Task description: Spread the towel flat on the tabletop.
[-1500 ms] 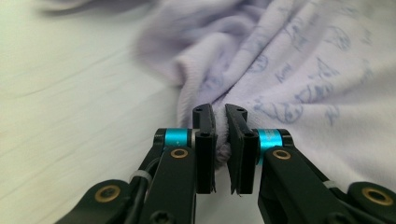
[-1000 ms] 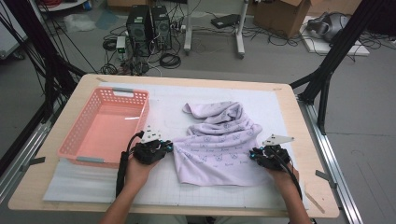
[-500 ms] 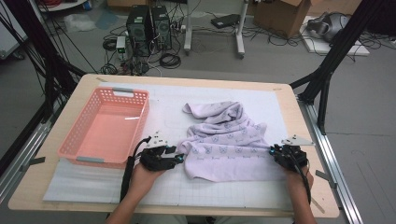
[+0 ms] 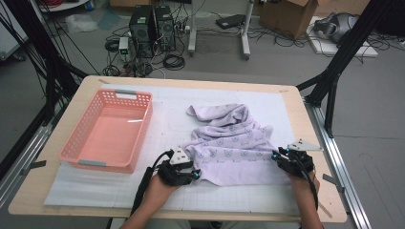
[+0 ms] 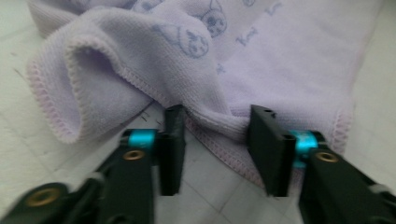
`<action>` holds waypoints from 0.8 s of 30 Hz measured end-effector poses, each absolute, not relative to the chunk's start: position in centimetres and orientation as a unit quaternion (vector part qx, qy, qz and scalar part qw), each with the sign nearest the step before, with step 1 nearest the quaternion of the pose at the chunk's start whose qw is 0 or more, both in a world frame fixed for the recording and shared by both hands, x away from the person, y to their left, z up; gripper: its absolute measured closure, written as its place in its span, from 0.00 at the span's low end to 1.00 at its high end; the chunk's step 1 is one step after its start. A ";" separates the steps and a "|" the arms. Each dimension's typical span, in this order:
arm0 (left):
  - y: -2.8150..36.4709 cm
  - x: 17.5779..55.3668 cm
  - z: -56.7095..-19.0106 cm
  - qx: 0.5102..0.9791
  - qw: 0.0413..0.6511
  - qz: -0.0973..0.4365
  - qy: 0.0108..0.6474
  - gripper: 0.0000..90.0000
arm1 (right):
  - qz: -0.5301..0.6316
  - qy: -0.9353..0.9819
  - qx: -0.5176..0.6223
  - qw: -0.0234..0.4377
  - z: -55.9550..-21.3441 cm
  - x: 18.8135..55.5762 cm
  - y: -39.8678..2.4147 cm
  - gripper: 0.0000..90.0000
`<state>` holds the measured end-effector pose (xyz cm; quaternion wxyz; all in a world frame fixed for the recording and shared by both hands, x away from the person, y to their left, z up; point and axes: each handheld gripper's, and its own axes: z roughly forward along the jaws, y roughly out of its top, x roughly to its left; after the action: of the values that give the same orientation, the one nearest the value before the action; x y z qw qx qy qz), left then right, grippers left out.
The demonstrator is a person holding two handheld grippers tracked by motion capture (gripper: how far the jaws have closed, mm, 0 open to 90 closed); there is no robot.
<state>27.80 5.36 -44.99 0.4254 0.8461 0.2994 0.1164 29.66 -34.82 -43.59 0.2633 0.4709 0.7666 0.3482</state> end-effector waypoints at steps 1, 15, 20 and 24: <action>5.4 27.7 -44.9 0.847 0.425 0.104 0.303 0.93 | 0.348 0.767 0.471 0.263 -43.6 29.5 -34.8 0.73; 12.6 23.5 -44.3 0.812 0.442 0.109 0.365 0.94 | 0.365 0.758 0.481 0.245 -43.8 25.7 -35.1 0.70; 13.4 23.5 -44.4 0.799 0.463 0.098 0.371 0.85 | 0.369 0.773 0.465 0.224 -44.0 26.1 -34.4 0.69; 13.0 24.4 -44.5 0.789 0.470 0.093 0.385 0.60 | 0.373 0.783 0.453 0.206 -44.3 26.0 -33.7 0.67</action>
<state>24.40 12.97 -44.53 0.4701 0.7887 0.3850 0.0935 26.02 -33.74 -44.27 0.2058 0.4527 0.7834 0.3729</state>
